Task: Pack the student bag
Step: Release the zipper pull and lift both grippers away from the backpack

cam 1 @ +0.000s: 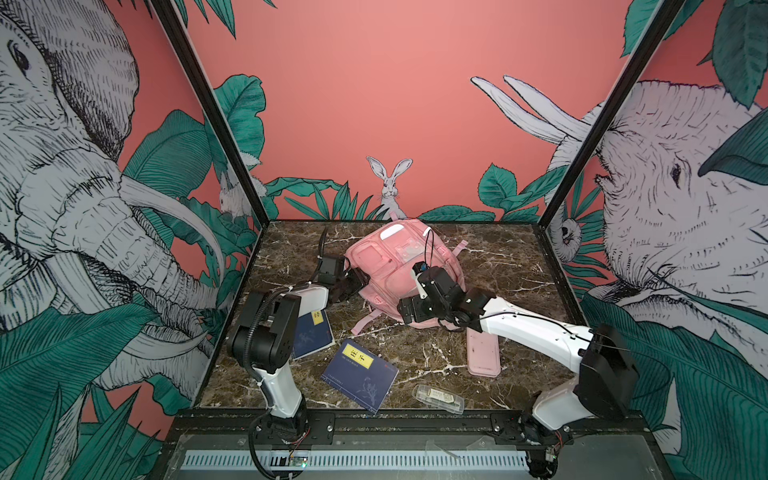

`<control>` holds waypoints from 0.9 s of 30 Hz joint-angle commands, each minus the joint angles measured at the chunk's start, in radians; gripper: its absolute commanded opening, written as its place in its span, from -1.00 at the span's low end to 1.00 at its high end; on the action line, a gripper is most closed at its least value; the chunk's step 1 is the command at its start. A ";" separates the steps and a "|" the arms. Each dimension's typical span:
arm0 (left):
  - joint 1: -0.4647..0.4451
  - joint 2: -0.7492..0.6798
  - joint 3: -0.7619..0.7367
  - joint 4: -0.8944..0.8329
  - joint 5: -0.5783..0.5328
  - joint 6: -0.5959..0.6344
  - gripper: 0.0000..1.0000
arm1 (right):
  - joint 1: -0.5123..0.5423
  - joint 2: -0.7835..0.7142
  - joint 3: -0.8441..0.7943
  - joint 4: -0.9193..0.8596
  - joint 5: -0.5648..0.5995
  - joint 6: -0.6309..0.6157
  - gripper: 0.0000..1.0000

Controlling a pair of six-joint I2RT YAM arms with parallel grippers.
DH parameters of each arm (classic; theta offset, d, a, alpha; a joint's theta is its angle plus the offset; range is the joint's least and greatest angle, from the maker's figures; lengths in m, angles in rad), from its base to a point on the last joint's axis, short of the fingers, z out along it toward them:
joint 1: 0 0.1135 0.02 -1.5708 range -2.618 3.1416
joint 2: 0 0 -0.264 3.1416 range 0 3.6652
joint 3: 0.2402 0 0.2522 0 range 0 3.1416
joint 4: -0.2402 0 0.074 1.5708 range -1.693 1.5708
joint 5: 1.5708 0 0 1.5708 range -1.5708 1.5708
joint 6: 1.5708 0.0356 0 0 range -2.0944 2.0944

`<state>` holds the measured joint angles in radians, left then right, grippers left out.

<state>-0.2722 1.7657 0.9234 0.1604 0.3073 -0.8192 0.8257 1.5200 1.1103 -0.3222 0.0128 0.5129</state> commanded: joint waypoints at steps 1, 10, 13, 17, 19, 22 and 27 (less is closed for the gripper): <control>0.007 -0.039 0.047 -0.092 -0.012 0.084 0.60 | -0.015 -0.015 -0.021 0.054 -0.036 0.014 0.95; 0.007 -0.203 0.020 -0.260 -0.095 0.183 0.95 | -0.014 -0.122 -0.091 0.020 0.219 -0.012 0.96; 0.007 -0.284 -0.023 -0.308 -0.124 0.208 0.95 | -0.020 -0.138 -0.105 -0.001 0.261 -0.025 0.96; 0.007 -0.390 -0.085 -0.364 -0.140 0.234 0.95 | -0.020 -0.148 -0.111 -0.033 0.299 -0.055 0.96; 0.007 -0.438 -0.118 -0.385 -0.135 0.240 0.95 | -0.020 -0.192 -0.156 0.014 0.315 -0.057 0.96; 0.005 -0.509 -0.164 -0.421 -0.126 0.257 0.95 | -0.021 -0.236 -0.187 0.044 0.324 -0.065 0.93; 0.004 -0.621 -0.209 -0.543 -0.147 0.296 0.95 | -0.017 -0.236 -0.174 0.028 0.250 -0.069 0.96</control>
<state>-0.2722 1.2137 0.7364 -0.2775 0.1833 -0.5625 0.8089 1.2919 0.9276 -0.3134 0.2859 0.4587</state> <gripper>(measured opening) 0.975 0.977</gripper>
